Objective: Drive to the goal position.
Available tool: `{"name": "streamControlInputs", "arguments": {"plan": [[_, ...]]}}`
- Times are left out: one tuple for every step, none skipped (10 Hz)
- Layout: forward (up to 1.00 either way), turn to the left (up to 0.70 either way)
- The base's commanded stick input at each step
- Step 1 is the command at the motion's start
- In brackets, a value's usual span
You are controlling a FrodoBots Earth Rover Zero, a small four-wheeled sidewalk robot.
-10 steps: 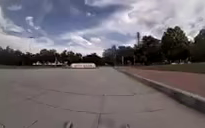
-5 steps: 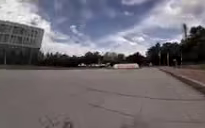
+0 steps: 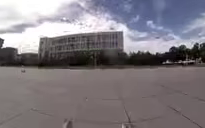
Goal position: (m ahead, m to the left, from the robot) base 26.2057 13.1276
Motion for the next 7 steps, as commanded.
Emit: {"name": "streamControlInputs", "arguments": {"plan": [[0.70, 0.00], [0.70, 0.00], [0.70, 0.00], [0.70, 0.00], [0.70, 0.00], [0.70, 0.00], [0.70, 0.00]]}}
